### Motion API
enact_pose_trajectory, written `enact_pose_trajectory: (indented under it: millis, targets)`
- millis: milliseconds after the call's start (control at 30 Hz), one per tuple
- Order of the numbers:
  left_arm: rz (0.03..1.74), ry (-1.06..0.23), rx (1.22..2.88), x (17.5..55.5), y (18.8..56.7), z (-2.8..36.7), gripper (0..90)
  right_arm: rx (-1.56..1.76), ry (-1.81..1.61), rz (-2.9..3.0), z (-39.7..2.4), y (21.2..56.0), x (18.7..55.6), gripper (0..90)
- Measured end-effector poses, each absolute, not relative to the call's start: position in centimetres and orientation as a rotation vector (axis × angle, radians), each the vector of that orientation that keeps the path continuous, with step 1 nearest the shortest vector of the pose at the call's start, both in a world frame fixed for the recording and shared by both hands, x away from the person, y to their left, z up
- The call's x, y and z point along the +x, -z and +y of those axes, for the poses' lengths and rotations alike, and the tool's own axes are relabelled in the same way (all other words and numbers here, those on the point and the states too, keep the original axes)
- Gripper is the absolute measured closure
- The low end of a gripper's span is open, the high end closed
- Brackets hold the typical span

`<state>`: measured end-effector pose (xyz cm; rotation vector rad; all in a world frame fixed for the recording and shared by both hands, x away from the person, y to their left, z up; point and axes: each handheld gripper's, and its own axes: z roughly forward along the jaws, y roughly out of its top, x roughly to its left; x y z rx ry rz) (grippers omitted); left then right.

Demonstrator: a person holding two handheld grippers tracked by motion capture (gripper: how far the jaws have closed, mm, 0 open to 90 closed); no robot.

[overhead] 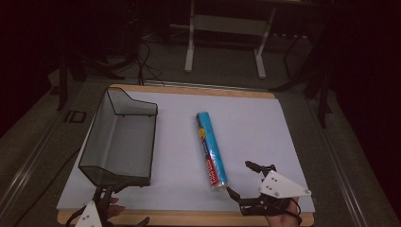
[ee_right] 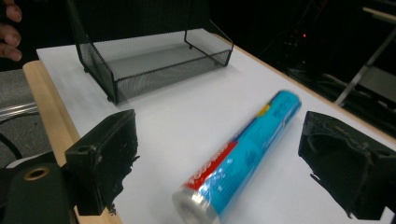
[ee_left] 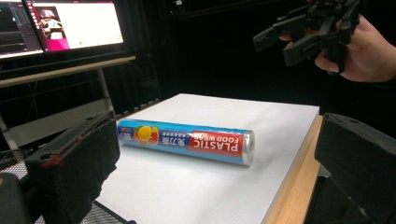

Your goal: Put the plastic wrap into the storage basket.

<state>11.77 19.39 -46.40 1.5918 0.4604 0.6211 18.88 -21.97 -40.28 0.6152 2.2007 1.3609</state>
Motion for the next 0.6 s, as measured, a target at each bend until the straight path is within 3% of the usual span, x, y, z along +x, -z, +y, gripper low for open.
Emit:
enact_pose_trajectory:
  millis: [600]
  targets:
    - [0.463, -0.617, 1.59, 11.8, 46.4, 19.4, 0.8, 0.681, -1.346, 2.13, -19.7, 38.7, 22.5, 11.0]
